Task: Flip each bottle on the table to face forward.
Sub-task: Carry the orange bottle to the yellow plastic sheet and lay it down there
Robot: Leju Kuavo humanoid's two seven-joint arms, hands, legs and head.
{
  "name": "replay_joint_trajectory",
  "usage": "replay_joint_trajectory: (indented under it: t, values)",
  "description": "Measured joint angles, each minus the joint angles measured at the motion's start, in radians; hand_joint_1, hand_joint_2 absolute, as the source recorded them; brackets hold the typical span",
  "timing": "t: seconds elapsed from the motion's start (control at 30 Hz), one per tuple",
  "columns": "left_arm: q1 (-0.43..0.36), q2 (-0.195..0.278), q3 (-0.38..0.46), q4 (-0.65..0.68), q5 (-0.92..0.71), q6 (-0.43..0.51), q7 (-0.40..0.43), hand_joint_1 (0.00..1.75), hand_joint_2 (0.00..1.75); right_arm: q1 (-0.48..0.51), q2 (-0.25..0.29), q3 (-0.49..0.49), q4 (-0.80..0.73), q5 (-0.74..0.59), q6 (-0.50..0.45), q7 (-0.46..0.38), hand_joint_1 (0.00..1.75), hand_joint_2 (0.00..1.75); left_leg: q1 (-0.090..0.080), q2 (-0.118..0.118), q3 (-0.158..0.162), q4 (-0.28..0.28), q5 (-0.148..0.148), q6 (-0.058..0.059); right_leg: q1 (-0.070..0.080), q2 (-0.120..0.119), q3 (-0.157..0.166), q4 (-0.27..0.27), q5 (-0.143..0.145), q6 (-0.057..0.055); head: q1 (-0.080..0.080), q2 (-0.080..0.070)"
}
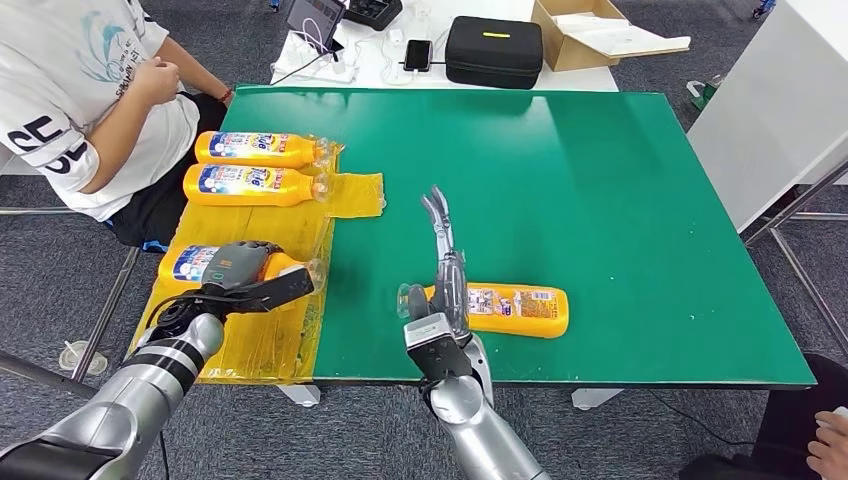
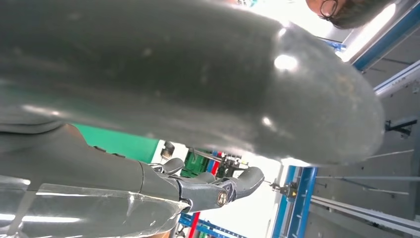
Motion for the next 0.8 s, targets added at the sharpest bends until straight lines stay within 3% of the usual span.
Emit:
replay_joint_trajectory:
  t: [0.07, 0.13, 0.8]
  values:
    - [0.001, 0.000, 0.005, 0.000, 0.002, -0.010, -0.005, 0.10, 0.87, 0.000, 0.000, 0.002, 0.004, -0.001, 0.001, 0.001, 0.00, 0.00, 0.000, 0.000, 0.000, 0.000, 0.000, 0.000, 0.000, 0.000, 0.000, 0.000, 0.000, 0.000, 0.000, 0.000]
    - [0.006, 0.000, 0.012, 0.001, 0.008, -0.022, -0.010, 0.00, 0.00, 0.000, 0.000, 0.002, 0.009, -0.003, 0.003, 0.003, 0.00, 0.00, 0.000, 0.000, 0.000, 0.000, 0.000, 0.000, 0.000, 0.000, 0.000, 0.000, 0.000, 0.000, 0.000, 0.000]
    - [0.020, 0.001, 0.056, 0.000, 0.096, -0.168, -0.104, 0.00, 0.00, -0.017, 0.002, -0.002, 0.059, -0.013, 0.009, 0.005, 0.00, 0.00, 0.000, -0.001, 0.002, 0.000, 0.000, 0.000, 0.000, 0.000, 0.003, 0.000, 0.000, 0.000, 0.000, 0.000]
